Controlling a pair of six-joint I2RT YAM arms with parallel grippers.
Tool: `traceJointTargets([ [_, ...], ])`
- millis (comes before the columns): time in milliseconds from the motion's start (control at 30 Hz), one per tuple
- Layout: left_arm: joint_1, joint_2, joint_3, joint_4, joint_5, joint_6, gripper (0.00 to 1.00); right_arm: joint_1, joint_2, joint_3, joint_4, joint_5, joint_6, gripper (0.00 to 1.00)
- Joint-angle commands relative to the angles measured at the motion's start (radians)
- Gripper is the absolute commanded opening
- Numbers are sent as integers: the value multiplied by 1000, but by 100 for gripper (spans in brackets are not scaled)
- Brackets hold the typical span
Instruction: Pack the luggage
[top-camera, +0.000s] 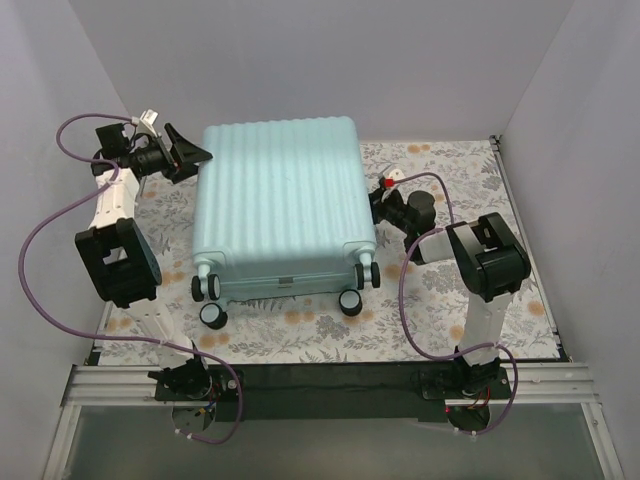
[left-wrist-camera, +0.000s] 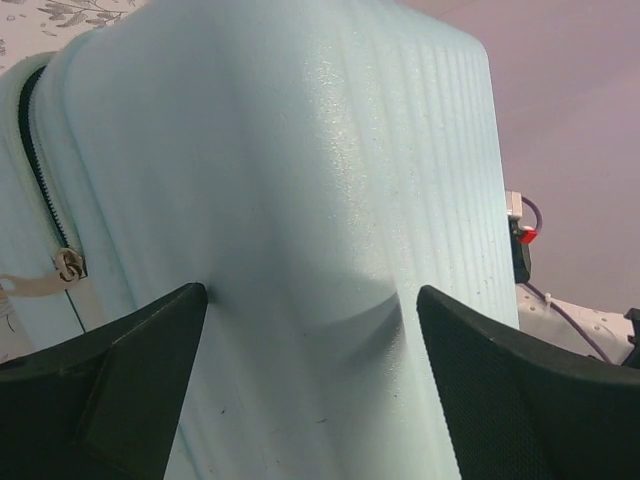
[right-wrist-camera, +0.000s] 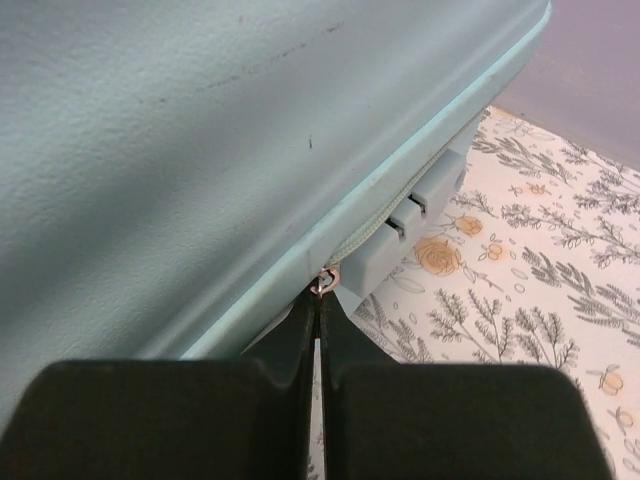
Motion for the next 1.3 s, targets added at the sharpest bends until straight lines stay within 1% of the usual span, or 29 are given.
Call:
traceJointTargets([
  [0, -41, -44, -42, 93, 137, -71, 83, 96, -119, -45, 183, -137, 24, 1],
  [67, -61, -19, -20, 18, 135, -19, 76, 107, -153, -80, 184, -134, 26, 1],
  [100, -92, -7, 5, -37, 90, 28, 76, 119, -166, -94, 184, -131, 32, 1],
  [133, -110, 19, 37, -198, 71, 176, 76, 127, -200, -109, 183, -131, 35, 1],
  [167, -130, 74, 83, -289, 48, 252, 76, 137, -223, -131, 183, -125, 32, 1],
  [200, -167, 111, 169, -380, -2, 321, 76, 163, -248, -174, 172, -118, 29, 1],
  [233, -178, 140, 210, -510, -12, 437, 76, 176, -300, -197, 158, -114, 24, 1],
  [267, -196, 195, 273, -560, -30, 472, 76, 195, -321, -230, 128, -92, 21, 1],
  [333, -204, 237, 312, -634, -116, 494, 76, 199, -363, -252, 97, -60, 23, 1],
  [367, -206, 261, 335, -667, -128, 557, 76, 197, -369, -258, 82, -24, -1, 1],
  [400, -212, 293, 362, -692, -150, 573, 74, 184, -374, -264, 59, -3, -11, 1],
  [433, -219, 309, 369, -724, -203, 592, 69, 170, -368, -263, 55, 15, -59, 1],
  [467, -225, 320, 375, -740, -222, 637, 66, 150, -358, -249, 51, 17, -64, 1],
  [500, -242, 335, 373, -744, -239, 652, 64, 103, -346, -236, 39, 15, -69, 1],
  [567, -258, 352, 372, -747, -285, 670, 51, 53, -294, -179, 37, 17, -90, 1],
  [600, -268, 366, 378, -752, -293, 681, 47, 12, -276, -159, 38, 21, -104, 1],
  [667, -278, 407, 409, -763, -316, 687, 43, -27, -208, -87, 46, 34, -126, 1],
  [700, -284, 424, 427, -766, -322, 696, 43, -59, -184, -58, 61, 35, -127, 1],
  [733, -287, 456, 462, -776, -326, 698, 42, -70, -135, -36, 72, 37, -129, 1],
  [767, -285, 473, 487, -783, -331, 698, 39, -77, -110, 10, 86, 34, -130, 1],
  [833, -287, 516, 530, -803, -340, 693, 36, -91, -53, 45, 123, 26, -126, 1],
  [867, -287, 528, 580, -812, -342, 693, 34, -93, -42, 70, 140, 8, -118, 1],
  [967, -291, 558, 636, -820, -339, 682, 34, -84, -36, 76, 153, -37, -72, 1],
  [1033, -307, 564, 648, -813, -320, 681, 34, -73, -55, 47, 158, -51, -65, 1],
  [1067, -342, 570, 657, -812, -310, 684, 34, -62, -64, 33, 166, -57, -60, 1],
  [1133, -373, 573, 659, -789, -259, 681, 34, -57, -100, -14, 166, -65, -48, 1],
  [1200, -420, 570, 643, -754, -216, 636, 34, -51, -133, -53, 157, -69, -43, 1],
  [1233, -434, 567, 640, -699, -187, 612, 36, -48, -171, -92, 146, -72, -40, 1],
  [1267, -449, 561, 636, -659, -181, 536, 37, -42, -192, -112, 122, -74, -37, 1],
])
